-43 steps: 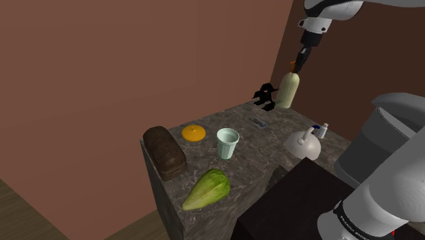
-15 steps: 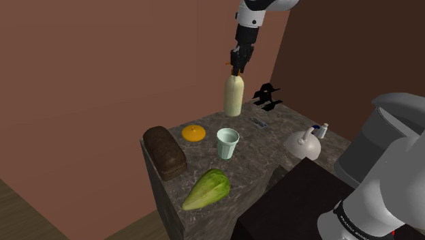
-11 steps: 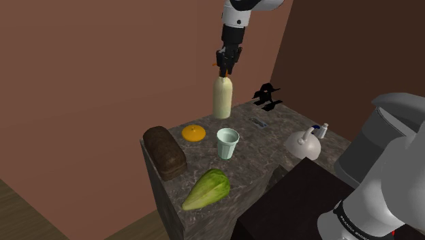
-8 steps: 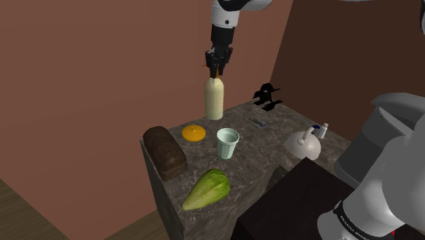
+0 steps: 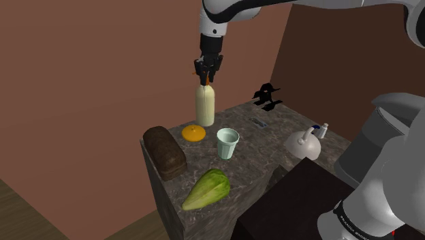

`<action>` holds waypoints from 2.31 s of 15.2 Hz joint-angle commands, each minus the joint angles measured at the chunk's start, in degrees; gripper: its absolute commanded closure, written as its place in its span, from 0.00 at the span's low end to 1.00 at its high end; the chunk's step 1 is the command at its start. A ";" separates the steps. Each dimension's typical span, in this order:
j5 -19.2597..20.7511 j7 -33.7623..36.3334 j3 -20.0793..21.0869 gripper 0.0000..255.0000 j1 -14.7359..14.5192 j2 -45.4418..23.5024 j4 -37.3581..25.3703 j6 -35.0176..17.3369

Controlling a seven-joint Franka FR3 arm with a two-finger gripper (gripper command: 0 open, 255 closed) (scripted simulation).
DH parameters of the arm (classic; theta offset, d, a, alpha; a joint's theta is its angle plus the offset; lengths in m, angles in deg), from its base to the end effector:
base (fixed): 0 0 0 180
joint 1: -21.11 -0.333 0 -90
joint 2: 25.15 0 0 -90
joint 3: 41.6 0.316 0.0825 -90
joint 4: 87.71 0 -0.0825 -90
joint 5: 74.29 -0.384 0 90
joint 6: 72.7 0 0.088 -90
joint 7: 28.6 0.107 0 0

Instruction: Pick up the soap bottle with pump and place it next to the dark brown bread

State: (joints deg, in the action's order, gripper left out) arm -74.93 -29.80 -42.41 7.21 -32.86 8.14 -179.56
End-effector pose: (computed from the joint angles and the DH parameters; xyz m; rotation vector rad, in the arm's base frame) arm 0.5946 0.1396 0.5235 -3.1018 -0.3845 -0.0881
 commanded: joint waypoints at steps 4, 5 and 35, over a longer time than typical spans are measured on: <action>-0.01 0.02 0.03 1.00 -0.03 -0.19 3.61 -3.86; -0.02 0.02 0.03 1.00 -0.04 -0.28 4.26 -4.61; -0.30 -0.31 0.10 1.00 -0.01 -8.32 17.31 -25.70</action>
State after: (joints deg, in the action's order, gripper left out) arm -75.21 -30.07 -42.31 7.18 -40.86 25.07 -204.48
